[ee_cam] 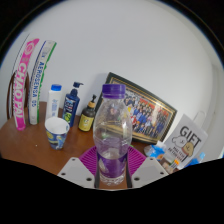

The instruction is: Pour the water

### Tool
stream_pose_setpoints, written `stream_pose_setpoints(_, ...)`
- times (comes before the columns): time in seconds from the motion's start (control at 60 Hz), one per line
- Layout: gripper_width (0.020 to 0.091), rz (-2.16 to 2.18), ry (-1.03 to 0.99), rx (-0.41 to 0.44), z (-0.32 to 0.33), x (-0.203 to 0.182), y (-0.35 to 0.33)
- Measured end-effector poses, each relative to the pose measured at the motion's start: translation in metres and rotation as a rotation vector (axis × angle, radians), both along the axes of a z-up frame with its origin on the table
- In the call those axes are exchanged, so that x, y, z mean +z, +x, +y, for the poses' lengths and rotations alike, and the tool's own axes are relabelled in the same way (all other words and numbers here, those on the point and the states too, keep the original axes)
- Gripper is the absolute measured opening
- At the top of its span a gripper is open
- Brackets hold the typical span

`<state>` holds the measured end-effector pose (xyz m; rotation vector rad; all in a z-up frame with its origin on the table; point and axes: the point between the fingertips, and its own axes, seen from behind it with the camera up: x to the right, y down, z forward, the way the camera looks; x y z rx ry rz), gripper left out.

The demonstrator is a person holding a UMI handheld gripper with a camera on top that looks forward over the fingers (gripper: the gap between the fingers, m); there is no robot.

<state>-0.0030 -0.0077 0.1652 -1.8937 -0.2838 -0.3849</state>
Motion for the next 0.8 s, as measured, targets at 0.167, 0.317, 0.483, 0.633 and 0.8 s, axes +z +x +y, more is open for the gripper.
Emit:
stream_pose_setpoints(0.167, 0.0359, -0.386, 0.018, 0.041, 0.049, 0.043, 0.014)
stream_pose_setpoints(0.317, 0.0359, -0.762, 0.010, 0.124, 0.085, 0.055, 0.003)
stream_pose_setpoints(0.483, 0.0361, -1.077, 0.016, 0.205, 0.108, 0.058, -0.020)
stream_pose_setpoints(0.633, 0.0360, -1.395, 0.039, 0.278, 0.124, 0.056, -0.035)
stream_pose_setpoints(0.8, 0.0361, -1.619, 0.053, 0.378, 0.128, 0.048, -0.056)
